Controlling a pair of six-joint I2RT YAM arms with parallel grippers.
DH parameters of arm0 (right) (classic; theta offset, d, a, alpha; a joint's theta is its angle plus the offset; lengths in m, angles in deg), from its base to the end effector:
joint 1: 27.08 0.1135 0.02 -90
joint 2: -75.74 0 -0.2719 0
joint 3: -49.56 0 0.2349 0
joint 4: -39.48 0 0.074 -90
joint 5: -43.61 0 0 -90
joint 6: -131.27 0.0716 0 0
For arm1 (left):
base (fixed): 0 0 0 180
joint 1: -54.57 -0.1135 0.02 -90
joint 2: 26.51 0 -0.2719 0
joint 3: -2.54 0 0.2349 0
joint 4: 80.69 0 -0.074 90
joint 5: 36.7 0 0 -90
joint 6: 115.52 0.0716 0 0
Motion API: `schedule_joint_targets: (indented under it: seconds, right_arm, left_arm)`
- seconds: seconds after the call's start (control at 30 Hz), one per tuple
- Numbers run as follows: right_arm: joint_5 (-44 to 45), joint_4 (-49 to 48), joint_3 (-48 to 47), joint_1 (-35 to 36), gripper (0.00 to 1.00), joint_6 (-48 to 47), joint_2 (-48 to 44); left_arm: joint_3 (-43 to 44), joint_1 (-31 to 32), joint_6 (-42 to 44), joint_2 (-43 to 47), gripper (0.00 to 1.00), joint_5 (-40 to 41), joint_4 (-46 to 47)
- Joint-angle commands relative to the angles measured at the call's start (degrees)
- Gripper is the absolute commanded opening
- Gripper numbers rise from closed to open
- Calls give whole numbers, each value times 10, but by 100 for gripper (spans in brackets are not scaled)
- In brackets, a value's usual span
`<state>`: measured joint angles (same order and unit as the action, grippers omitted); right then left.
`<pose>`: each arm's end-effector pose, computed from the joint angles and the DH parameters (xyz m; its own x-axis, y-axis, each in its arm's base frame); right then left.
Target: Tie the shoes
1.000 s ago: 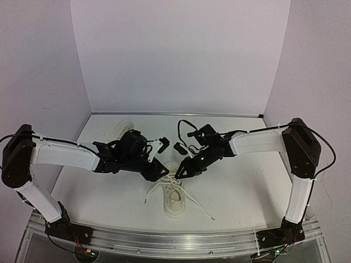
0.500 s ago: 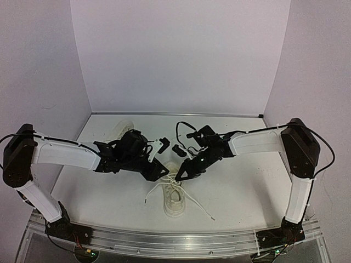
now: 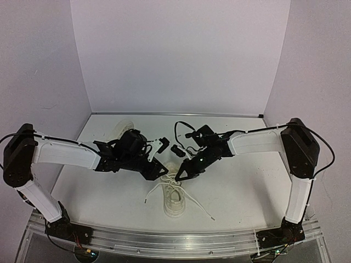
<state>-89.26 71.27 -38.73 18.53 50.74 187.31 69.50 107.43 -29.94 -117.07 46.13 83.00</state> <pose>0.2507 0.3257 0.1698 -0.6967 -0.5393 -0.4730 -0.6910 0.3275 0.6444 0.2037 -0.2837 0.1983 -0.4516 0.4696 -0.7586 0.8164 0.5606 -0.1390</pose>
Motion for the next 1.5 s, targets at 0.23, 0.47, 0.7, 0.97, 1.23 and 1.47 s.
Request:
schedule_joint_targets:
  seconds: [0.23, 0.47, 0.7, 0.97, 1.23, 1.47]
  right_arm:
    - [22, 2, 7, 4, 0, -6, -31]
    - [34, -9, 23, 3, 0, 2, -53]
    - [47, -37, 57, 3, 0, 25, -81]
    - [57, -73, 97, 4, 0, 48, -98]
    - [55, -92, 108, 3, 0, 55, -102]
    - [39, -96, 85, 6, 0, 56, -89]
  left_arm:
    - [9, -12, 9, -22, 62, -48, 11]
    - [3, -22, 5, -34, 54, -80, 20]
    - [-8, -32, -2, -27, 31, -101, 35]
    - [-18, -39, 3, -19, 5, -117, 26]
    - [-34, -41, 17, 11, 30, -107, 31]
    - [29, -50, 78, -23, 57, -124, -19]
